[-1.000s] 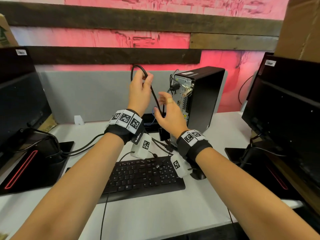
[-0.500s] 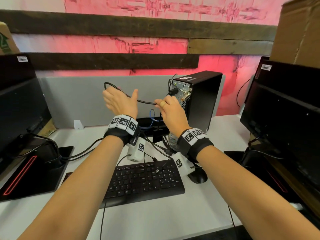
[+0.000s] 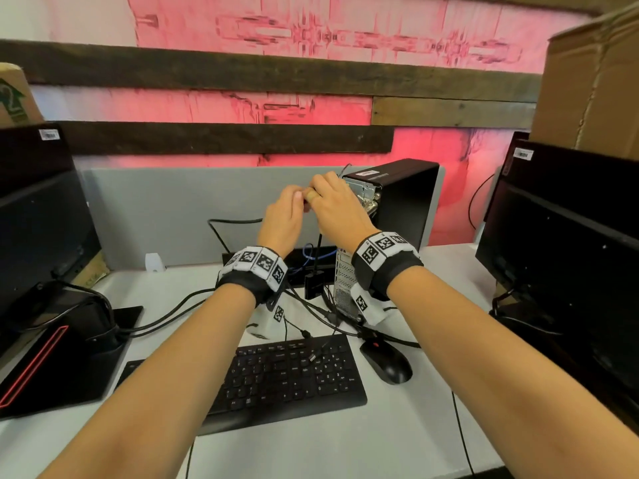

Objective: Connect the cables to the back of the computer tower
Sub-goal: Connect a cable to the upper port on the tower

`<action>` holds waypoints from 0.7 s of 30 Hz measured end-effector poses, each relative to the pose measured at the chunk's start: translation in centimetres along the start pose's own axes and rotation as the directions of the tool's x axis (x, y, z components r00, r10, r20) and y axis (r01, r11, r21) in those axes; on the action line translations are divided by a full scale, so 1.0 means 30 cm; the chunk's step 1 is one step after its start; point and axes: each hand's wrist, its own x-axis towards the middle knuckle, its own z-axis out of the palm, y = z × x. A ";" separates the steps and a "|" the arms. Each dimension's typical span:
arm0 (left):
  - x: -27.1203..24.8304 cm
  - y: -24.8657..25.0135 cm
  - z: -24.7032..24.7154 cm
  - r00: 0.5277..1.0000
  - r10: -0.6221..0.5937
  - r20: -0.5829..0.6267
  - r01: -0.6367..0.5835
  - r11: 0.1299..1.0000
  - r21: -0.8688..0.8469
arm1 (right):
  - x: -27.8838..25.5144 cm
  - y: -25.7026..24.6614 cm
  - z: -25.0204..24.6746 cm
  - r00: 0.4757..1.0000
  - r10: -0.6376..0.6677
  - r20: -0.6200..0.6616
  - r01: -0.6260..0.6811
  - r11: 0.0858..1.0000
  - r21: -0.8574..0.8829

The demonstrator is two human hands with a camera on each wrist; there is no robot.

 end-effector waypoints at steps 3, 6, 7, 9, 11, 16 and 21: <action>0.048 0.017 -0.005 0.996 0.042 0.074 -0.050 0.993 0.104 | 0.048 0.050 -0.056 0.986 0.118 0.116 -0.137 0.974 0.179; 0.086 0.005 0.000 0.993 0.017 0.113 -0.038 0.982 0.187 | 0.091 0.138 -0.109 0.927 0.322 0.190 -0.365 0.892 0.266; 0.094 0.007 0.004 0.991 -0.013 0.130 -0.012 0.983 0.184 | 0.103 0.169 -0.117 0.888 0.401 0.224 -0.452 0.850 0.270; 0.104 0.012 0.015 0.985 -0.071 0.159 0.042 0.983 0.176 | 0.117 0.228 -0.113 0.786 0.510 0.349 -0.604 0.755 0.256; 0.113 0.016 0.029 0.979 -0.122 0.163 0.092 0.980 0.179 | 0.116 0.276 -0.094 0.680 0.515 0.521 -0.673 0.722 0.164; 0.131 0.022 0.062 0.966 -0.162 0.204 0.130 0.978 0.162 | 0.114 0.319 -0.045 0.570 0.481 0.666 -0.680 0.732 0.053; 0.135 0.044 0.085 0.973 -0.143 0.182 0.108 0.976 0.187 | 0.113 0.328 -0.025 0.609 0.479 0.632 -0.653 0.755 0.057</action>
